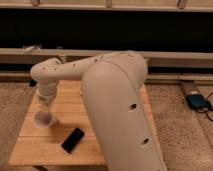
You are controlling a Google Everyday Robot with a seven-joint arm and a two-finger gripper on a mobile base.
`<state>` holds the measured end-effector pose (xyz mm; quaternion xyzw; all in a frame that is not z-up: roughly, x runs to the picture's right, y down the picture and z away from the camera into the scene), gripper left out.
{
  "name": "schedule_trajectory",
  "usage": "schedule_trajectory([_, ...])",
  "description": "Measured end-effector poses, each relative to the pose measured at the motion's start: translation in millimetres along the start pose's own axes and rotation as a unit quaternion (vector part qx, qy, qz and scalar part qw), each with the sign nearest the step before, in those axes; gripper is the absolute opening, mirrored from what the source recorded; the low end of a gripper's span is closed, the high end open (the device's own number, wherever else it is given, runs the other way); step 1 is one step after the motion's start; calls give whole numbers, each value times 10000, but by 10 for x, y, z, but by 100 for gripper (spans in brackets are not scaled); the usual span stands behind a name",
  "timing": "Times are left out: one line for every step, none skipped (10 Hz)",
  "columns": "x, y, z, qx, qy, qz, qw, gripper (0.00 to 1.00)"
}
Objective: Pick up the ceramic cup
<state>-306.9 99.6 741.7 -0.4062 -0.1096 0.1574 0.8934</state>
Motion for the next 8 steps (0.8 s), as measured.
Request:
schedule_trajectory([-17, 12, -170, 0, -186, -52, 9998, 0])
schedule_trajectory([-21, 11, -289, 5, -317, -87, 9995, 0])
schedule_trajectory([-24, 0, -431, 19, -474, -122, 9988, 0])
schedule_trajectory([-8, -17, -509, 30, -572, -138, 9983, 0])
schedule_trajectory([-4, -21, -549, 30, -655, -167, 9977, 0])
schedule_trajectory([3, -25, -599, 17, -756, -205, 9969, 0])
schedule_trajectory([23, -48, -650, -59, -911, -224, 9956, 0])
schedule_trajectory([55, -76, -670, -115, -989, -222, 9948, 0])
